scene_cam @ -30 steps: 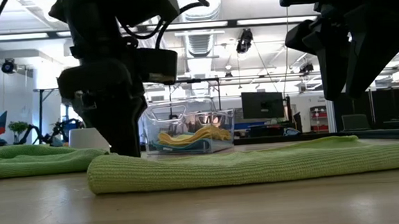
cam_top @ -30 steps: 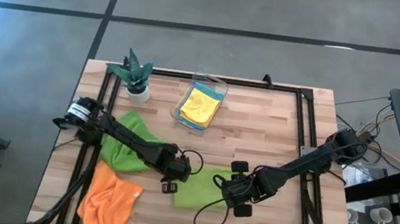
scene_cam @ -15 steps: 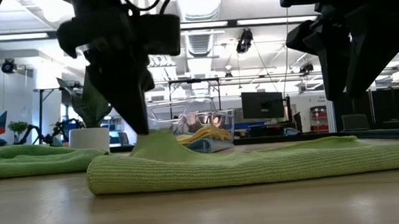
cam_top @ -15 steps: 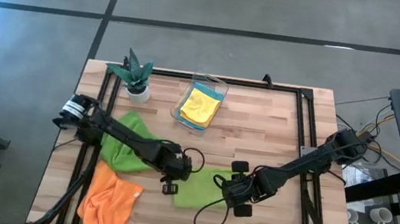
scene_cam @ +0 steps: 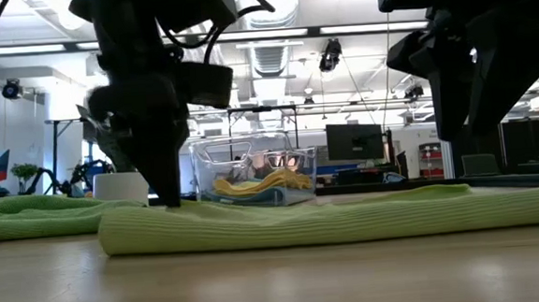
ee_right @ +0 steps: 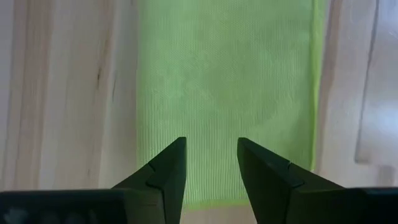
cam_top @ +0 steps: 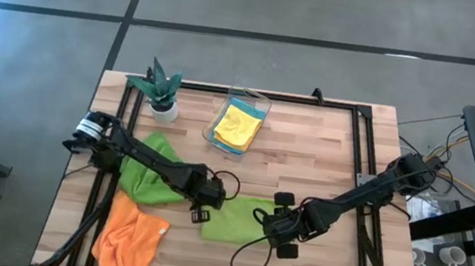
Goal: Fold microfiber towels
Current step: Fold the light green microfiber cloth
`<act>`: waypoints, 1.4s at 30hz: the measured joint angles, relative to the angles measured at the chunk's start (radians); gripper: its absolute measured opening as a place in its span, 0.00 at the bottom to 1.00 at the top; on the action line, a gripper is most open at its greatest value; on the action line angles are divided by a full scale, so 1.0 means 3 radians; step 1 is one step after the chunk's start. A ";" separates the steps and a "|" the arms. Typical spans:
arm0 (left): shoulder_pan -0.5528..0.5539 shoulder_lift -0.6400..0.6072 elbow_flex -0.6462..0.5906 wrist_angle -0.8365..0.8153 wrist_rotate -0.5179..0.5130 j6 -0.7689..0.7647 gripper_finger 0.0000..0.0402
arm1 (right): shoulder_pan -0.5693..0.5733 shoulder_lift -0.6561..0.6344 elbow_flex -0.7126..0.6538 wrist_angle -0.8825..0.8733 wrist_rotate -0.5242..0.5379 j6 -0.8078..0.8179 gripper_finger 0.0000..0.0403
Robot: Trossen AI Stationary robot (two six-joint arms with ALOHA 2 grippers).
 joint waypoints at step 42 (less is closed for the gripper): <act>0.0095 0.0225 -0.0072 0.0442 -0.0484 0.0602 0.20 | -0.0079 -0.0139 -0.0547 0.1041 0.0845 0.0061 0.49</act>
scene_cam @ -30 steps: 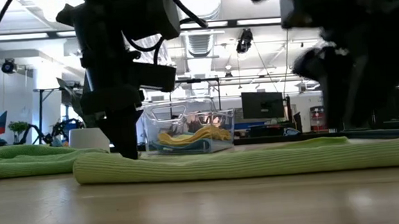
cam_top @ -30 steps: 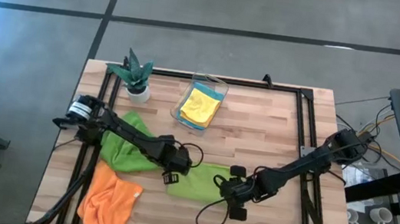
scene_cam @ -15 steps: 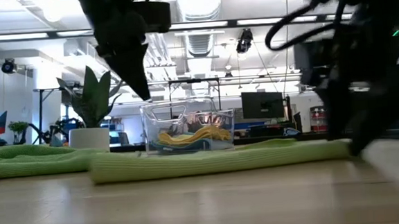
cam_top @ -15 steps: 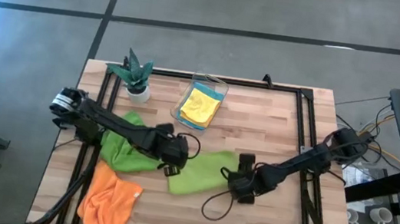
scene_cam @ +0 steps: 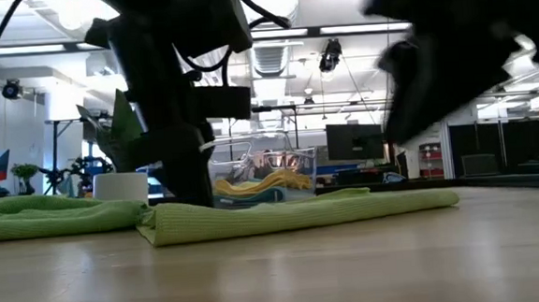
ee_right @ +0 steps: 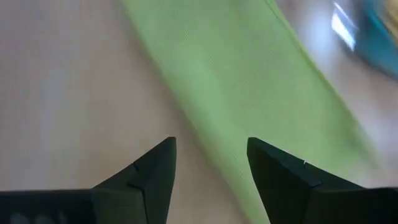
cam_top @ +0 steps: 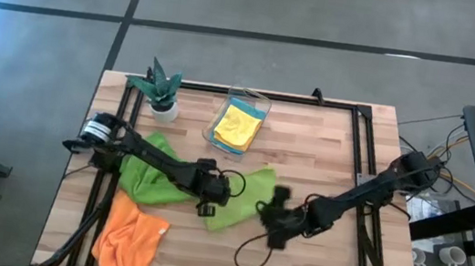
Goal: Fold microfiber towels
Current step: Fold the light green microfiber cloth
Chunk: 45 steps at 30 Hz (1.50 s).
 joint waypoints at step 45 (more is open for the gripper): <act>-0.0537 0.0382 0.0326 0.1392 0.0291 0.2003 0.20 | 0.0382 0.0005 -0.0158 0.0346 -0.0556 0.0148 0.46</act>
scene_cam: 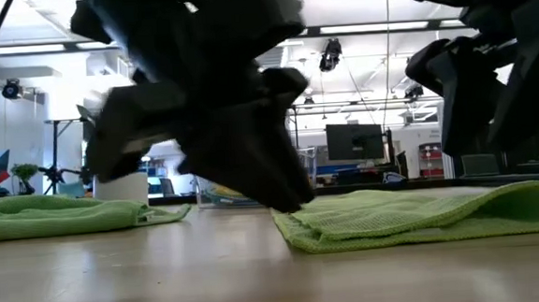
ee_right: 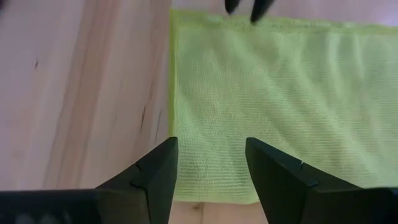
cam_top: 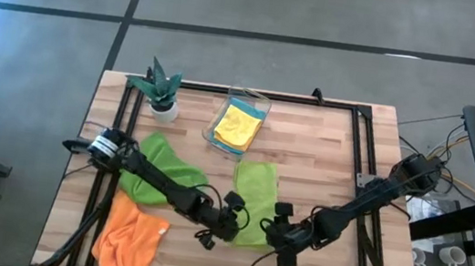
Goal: Fold microfiber towels
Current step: Fold the light green microfiber cloth
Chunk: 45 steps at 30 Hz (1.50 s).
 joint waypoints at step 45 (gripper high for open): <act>0.0084 0.0309 0.1278 -0.1243 -0.0233 0.0569 0.20 | 0.0062 -0.0108 0.0235 -0.0573 0.0228 0.0092 0.46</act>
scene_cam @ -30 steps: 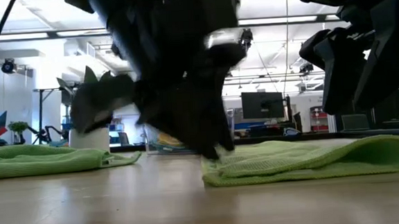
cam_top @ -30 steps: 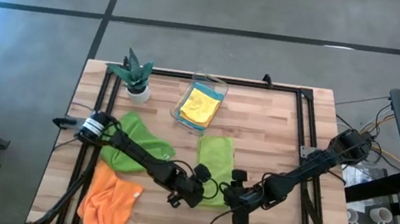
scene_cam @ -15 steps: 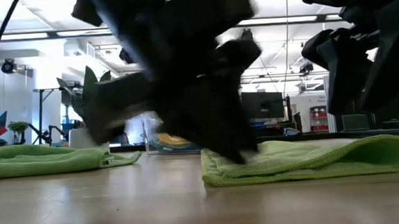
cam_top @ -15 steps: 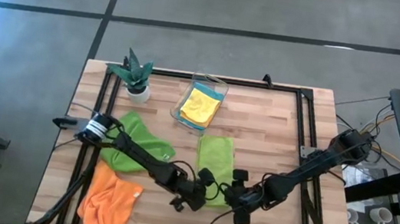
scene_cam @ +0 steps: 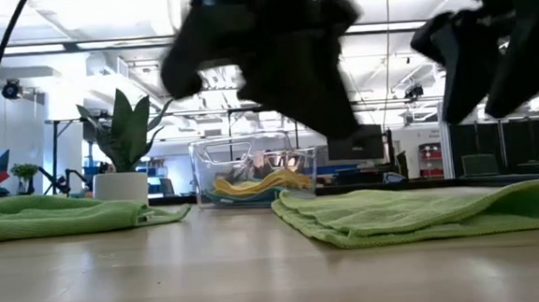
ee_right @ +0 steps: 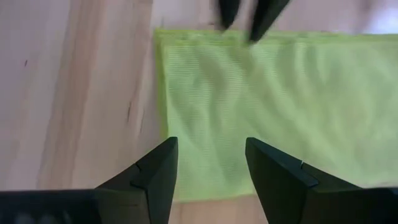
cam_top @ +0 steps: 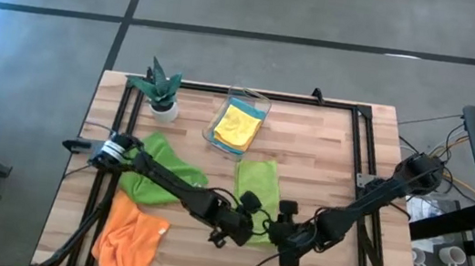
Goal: Fold microfiber towels
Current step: Fold the light green microfiber cloth
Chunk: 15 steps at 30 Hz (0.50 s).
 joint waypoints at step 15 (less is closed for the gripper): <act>0.0094 -0.0090 -0.0467 -0.0063 -0.0026 -0.0483 0.20 | 0.0041 0.0312 -0.0028 -0.1500 -0.0286 0.0285 0.46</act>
